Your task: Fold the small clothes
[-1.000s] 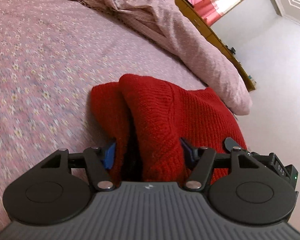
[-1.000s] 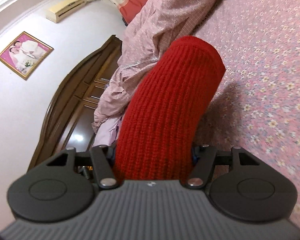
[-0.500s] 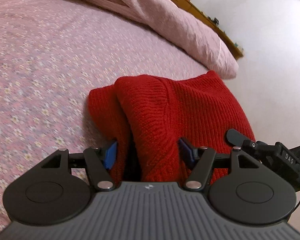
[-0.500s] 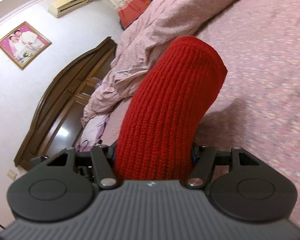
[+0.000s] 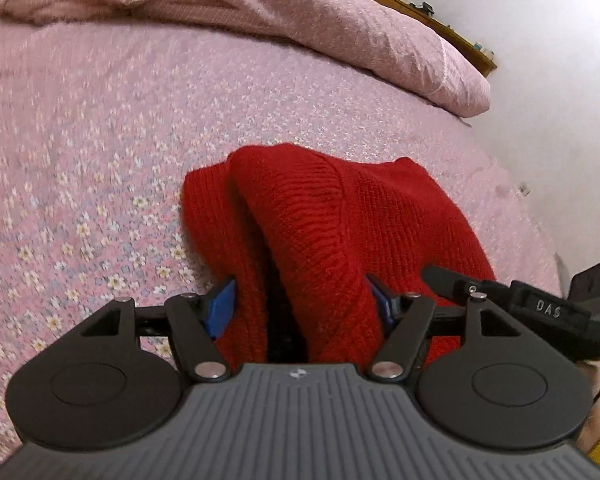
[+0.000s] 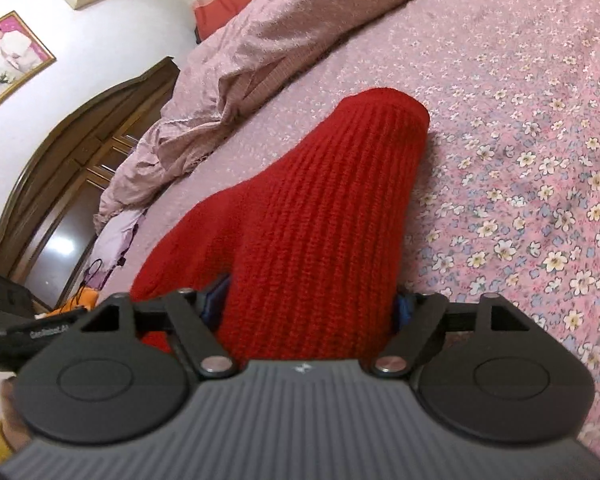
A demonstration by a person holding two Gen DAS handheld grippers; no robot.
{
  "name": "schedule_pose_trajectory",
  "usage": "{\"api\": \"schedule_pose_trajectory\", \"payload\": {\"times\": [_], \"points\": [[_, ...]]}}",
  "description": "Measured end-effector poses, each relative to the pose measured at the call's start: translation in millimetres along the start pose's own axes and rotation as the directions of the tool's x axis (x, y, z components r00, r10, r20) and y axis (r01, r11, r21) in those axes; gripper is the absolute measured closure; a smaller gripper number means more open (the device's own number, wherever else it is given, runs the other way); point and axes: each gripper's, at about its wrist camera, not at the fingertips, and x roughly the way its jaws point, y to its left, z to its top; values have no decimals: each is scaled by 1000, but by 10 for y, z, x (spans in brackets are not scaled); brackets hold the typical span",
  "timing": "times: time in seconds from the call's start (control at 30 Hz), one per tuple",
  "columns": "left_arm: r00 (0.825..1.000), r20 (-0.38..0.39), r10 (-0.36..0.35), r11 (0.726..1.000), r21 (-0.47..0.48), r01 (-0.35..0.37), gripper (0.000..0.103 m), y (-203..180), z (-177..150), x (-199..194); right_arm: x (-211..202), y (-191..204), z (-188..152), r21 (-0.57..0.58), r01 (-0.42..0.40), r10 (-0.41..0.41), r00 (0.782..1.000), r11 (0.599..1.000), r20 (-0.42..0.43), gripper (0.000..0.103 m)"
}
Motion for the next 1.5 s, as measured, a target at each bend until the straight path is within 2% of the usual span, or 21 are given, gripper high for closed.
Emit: {"api": "schedule_pose_trajectory", "payload": {"times": [0.37,0.57,0.7,0.9,1.03,1.2,1.3,1.37,1.5], "points": [[993,23,114,990,81,-116,30,-235,-10,-259,-274,193,-77,-28,90,-89,995,996,48,23],[988,37,149,983,101,-152,30,-335,-65,-420,-510,435,-135,-126,190,-172,974,974,145,23],[986,42,161,980,110,-165,30,-365,-118,-497,-636,607,-166,-183,200,-164,968,963,191,23],[986,24,167,983,67,-168,30,-349,-213,-551,-725,756,-239,-200,186,-143,967,962,212,24],[984,20,175,983,54,-176,30,-335,-283,-607,-774,840,-331,-228,203,-156,965,952,209,24],[982,14,189,980,57,-190,30,-327,-362,-605,-698,926,-499,-279,229,-194,970,933,148,25],[980,13,198,978,69,-199,28,-309,-401,-550,-568,919,-572,-312,285,-255,958,906,132,25],[979,15,204,976,74,-204,24,-299,-417,-511,-506,879,-582,-312,299,-273,954,902,125,25],[977,11,211,975,63,-212,23,-289,-415,-498,-468,870,-614,-328,320,-294,947,889,128,24]]}}
